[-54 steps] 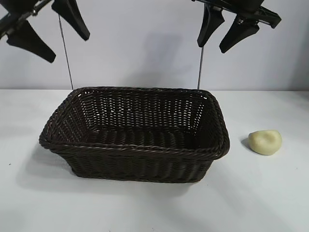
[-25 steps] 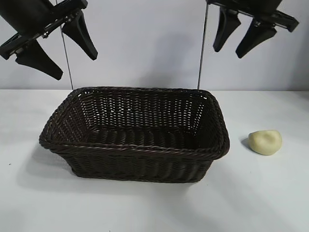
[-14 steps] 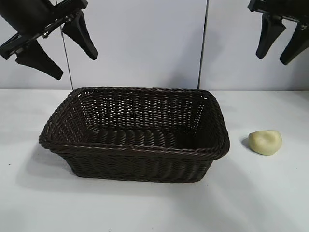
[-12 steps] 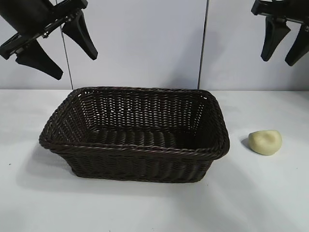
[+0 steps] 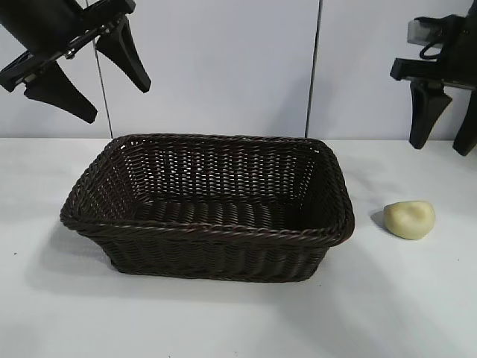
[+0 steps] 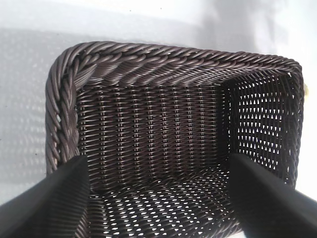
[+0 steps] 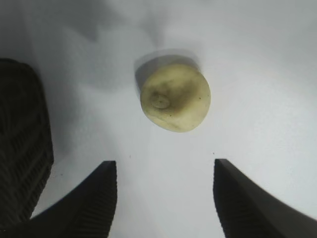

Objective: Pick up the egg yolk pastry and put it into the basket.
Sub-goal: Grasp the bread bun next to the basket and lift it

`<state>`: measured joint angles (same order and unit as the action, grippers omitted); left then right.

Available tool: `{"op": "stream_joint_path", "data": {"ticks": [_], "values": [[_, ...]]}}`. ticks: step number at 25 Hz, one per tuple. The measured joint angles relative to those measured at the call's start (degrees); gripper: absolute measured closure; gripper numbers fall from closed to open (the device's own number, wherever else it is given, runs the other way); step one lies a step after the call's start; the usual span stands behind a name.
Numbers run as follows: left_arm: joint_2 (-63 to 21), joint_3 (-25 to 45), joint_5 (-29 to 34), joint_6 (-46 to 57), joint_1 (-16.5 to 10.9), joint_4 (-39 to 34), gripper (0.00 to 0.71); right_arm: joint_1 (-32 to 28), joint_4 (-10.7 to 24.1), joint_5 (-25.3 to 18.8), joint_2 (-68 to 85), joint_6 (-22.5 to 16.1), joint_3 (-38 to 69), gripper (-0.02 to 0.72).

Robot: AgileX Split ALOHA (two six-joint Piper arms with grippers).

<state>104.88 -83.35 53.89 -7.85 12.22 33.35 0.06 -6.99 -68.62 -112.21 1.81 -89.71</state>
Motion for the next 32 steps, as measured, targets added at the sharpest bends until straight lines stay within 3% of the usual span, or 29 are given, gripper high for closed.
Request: {"op": "stream_joint_path", "data": {"ticks": [3,6,11,22,25,29,32], "values": [[0.0,0.0,0.0,0.0,0.0,0.0,0.149,0.0,0.0,1.07,-1.97,0.11,1.03,0.186],[0.0,0.0,0.0,0.0,0.0,0.0,0.149,0.0,0.09,2.77,-3.72,0.11,1.39,0.164],[0.0,0.0,0.0,0.0,0.0,0.0,0.149,0.0,1.41,6.43,-5.91,-1.81,1.39,0.164],[0.0,0.0,-0.11,0.0,0.0,0.0,0.149,0.0,1.06,9.9,-11.34,-2.81,1.39,0.167],[0.0,0.0,-0.11,0.0,0.0,0.0,0.149,0.0,0.77,10.22,-11.66,-3.34,1.39,0.254],[0.0,0.0,-0.15,0.0,0.0,0.0,0.149,0.0,0.62,10.28,-11.66,-3.51,1.39,0.463],[0.0,0.0,-0.15,0.0,0.0,0.0,0.149,0.0,0.62,10.23,-11.66,-3.51,1.39,0.534]]}}
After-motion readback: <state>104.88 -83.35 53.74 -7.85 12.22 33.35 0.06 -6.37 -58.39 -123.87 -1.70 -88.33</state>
